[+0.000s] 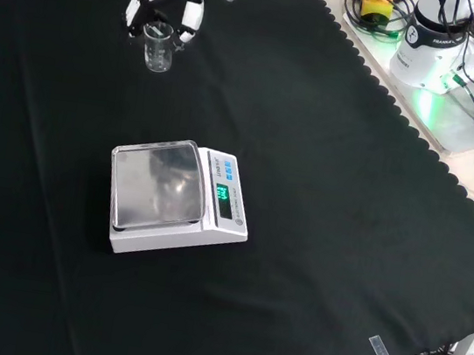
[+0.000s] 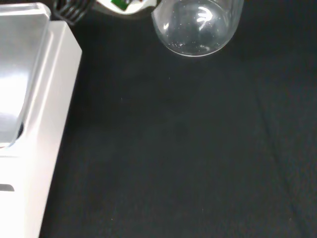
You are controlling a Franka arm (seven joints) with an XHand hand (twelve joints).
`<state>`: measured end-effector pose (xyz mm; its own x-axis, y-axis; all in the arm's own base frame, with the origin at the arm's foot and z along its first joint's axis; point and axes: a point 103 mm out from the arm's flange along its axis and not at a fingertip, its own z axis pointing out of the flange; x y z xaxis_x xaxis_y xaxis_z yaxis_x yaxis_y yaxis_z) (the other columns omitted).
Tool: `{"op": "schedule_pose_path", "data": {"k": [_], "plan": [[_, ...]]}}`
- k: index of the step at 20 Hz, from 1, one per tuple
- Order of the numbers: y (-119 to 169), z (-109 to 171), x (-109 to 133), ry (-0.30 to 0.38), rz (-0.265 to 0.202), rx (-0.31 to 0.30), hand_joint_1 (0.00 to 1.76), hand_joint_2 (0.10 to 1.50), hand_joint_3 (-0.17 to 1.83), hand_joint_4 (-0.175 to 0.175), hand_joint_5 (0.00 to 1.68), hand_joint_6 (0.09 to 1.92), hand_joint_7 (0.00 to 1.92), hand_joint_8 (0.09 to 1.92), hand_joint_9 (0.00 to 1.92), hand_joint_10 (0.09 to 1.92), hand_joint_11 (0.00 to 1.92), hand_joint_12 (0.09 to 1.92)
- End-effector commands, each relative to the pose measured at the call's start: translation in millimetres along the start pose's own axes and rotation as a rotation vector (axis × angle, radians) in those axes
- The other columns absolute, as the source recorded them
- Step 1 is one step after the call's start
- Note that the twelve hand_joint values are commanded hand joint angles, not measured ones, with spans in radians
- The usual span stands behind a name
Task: Put the beaker on the electronic balance.
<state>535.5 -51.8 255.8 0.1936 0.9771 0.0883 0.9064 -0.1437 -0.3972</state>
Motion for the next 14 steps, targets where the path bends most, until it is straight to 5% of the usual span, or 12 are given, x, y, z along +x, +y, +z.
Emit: {"op": "schedule_pose_path", "data": {"k": [1,5,14], "plan": [[-6,-18,10,-0.009,-0.029,-0.010,0.95,0.79,0.70,-0.175,0.55,0.69,0.89,0.92,1.09,0.72,1.05,1.07],[-2,-22,18,-0.029,-0.049,-0.003,0.95,0.79,0.70,-0.175,0.54,0.68,0.89,0.92,1.08,0.73,1.04,1.09],[13,-29,80,-0.081,-0.085,0.010,0.94,0.79,0.71,-0.175,0.54,0.68,0.88,0.92,1.08,0.73,1.03,1.09]]}}
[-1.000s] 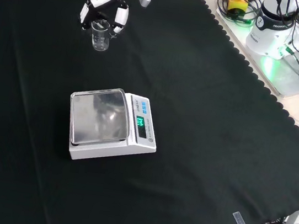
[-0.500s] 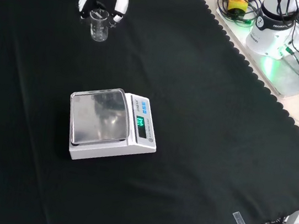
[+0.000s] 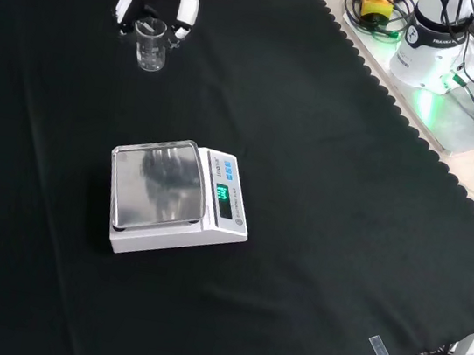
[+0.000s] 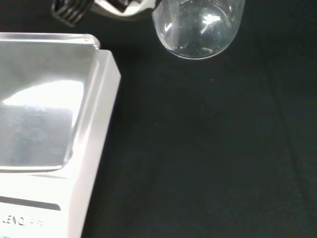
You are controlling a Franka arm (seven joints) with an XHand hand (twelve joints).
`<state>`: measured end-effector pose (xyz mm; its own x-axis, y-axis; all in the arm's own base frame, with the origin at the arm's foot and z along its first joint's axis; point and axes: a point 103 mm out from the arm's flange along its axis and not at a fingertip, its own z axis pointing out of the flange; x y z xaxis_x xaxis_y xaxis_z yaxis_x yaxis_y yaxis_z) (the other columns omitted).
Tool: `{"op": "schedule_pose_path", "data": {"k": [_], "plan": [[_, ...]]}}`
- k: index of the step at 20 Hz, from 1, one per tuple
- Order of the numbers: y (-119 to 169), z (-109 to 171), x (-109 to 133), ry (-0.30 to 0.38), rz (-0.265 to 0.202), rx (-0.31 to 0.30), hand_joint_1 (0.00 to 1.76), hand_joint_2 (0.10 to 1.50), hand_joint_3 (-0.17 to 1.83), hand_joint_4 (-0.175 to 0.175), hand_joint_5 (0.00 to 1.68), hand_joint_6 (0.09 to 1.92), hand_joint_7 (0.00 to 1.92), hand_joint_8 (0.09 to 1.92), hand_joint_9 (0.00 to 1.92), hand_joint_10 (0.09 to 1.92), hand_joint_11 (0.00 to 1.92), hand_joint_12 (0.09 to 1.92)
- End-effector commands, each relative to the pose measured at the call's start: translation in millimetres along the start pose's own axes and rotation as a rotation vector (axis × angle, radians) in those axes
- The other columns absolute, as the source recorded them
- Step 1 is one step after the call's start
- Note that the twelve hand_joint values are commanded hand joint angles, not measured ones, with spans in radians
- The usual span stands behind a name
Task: Put the beaker on the electronic balance.
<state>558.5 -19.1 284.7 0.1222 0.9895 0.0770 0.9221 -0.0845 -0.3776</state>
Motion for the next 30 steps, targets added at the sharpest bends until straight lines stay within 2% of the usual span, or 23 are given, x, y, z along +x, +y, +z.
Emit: {"op": "schedule_pose_path", "data": {"k": [1,16,30], "plan": [[12,-1,45,-0.045,-0.029,0.029,0.93,0.79,0.71,-0.175,0.54,0.68,0.88,0.92,1.08,0.73,1.03,1.09],[24,-4,116,-0.050,-0.142,0.052,0.91,0.78,0.71,-0.175,0.52,0.65,0.88,0.93,1.06,0.75,1.00,1.12],[51,24,164,-0.051,-0.237,0.115,0.90,0.78,0.71,-0.175,0.52,0.64,0.87,0.93,1.04,0.78,0.98,1.14]]}}
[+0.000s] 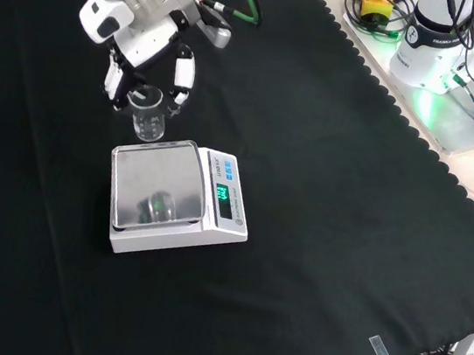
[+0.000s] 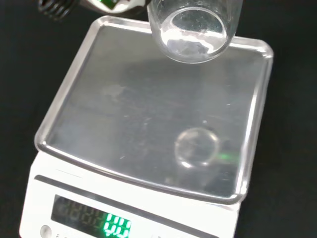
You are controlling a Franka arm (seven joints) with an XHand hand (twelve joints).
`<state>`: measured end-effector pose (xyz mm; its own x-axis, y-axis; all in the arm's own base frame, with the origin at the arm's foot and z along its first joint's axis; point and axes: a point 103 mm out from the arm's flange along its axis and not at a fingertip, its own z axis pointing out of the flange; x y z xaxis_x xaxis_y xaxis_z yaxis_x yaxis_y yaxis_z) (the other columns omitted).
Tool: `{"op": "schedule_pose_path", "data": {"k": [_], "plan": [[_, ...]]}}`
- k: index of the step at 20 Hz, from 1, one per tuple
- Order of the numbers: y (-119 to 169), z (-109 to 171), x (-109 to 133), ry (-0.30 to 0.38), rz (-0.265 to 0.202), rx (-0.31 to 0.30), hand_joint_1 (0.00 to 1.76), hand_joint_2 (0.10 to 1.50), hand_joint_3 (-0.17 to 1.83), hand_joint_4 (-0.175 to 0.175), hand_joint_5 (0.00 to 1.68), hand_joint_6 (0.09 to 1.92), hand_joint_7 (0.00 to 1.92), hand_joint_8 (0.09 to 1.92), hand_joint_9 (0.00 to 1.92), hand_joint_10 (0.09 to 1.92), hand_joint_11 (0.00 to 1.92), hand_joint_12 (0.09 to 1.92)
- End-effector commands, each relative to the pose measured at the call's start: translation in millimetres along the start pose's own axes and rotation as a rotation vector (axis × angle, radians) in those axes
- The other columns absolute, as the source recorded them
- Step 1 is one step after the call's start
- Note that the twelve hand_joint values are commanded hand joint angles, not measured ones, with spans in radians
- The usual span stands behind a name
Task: Put the beaker on the electronic balance.
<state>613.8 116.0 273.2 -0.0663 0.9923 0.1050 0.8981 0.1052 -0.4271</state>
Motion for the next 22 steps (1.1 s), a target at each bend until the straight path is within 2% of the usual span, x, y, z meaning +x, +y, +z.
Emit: {"op": "schedule_pose_path", "data": {"k": [1,13,16,18,22], "plan": [[15,19,24,0.005,-0.059,0.045,0.90,0.78,0.71,-0.175,0.52,0.64,0.87,0.93,1.04,0.78,0.98,1.14],[32,54,25,0.025,-0.087,0.105,0.89,0.78,0.71,-0.175,0.51,0.63,0.86,0.93,1.03,0.78,0.96,1.15],[35,60,23,0.032,-0.089,0.113,0.89,0.78,0.71,-0.175,0.51,0.63,0.86,0.93,1.03,0.79,0.96,1.15],[35,59,32,0.021,-0.081,0.117,0.89,0.78,0.71,-0.175,0.51,0.63,0.86,0.94,1.03,0.79,0.95,1.15],[38,69,27,0.023,-0.100,0.125,0.89,0.78,0.70,-0.175,0.51,0.63,0.86,0.94,1.02,0.80,0.94,1.17]]}}
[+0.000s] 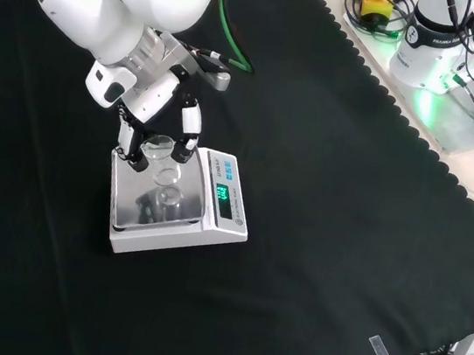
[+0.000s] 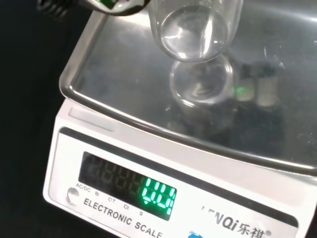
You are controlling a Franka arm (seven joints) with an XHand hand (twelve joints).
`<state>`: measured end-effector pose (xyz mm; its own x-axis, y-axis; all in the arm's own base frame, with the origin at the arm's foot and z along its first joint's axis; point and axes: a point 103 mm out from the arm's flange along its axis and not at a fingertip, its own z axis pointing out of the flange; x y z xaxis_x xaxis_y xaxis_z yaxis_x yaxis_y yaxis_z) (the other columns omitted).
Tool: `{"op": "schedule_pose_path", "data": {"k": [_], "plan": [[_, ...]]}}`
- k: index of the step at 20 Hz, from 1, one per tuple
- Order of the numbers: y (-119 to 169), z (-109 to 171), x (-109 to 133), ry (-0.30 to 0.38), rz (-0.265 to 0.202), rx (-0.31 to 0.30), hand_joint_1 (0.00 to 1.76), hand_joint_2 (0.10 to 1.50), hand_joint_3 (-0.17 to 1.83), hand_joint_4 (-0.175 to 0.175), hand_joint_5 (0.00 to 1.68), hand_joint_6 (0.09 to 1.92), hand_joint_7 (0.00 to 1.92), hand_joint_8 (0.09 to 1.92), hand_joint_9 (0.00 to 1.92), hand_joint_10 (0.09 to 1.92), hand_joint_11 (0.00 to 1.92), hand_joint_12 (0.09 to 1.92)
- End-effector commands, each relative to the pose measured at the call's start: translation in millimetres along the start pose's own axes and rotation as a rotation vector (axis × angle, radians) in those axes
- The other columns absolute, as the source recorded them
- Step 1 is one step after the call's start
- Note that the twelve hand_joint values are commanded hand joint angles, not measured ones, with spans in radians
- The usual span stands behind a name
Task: Put the beaker on the electronic balance.
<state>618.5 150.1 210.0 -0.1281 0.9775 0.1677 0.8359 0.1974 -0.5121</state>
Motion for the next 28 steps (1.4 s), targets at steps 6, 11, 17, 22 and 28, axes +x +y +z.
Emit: {"op": "schedule_pose_path", "data": {"k": [6,11,17,22,28], "plan": [[18,31,-2,-0.010,-0.033,0.029,0.88,0.79,0.69,-0.175,0.49,0.61,0.82,0.96,0.97,0.84,0.88,1.22],[19,35,-1,-0.016,-0.036,0.036,0.88,0.79,0.69,-0.175,0.47,0.59,0.79,0.98,0.89,0.88,0.79,1.27],[0,14,7,-0.109,-0.043,-0.034,0.74,0.66,0.55,-0.158,0.23,0.24,0.12,0.91,0.18,0.95,0.24,1.52],[-23,-17,18,-0.180,-0.036,-0.066,0.63,0.62,0.31,-0.142,0.20,0.09,0.00,0.78,0.01,0.99,0.07,1.61],[-49,-42,36,-0.222,-0.051,-0.079,0.60,0.63,0.23,-0.136,0.20,0.09,0.00,0.73,0.00,0.98,0.05,1.63]]}}
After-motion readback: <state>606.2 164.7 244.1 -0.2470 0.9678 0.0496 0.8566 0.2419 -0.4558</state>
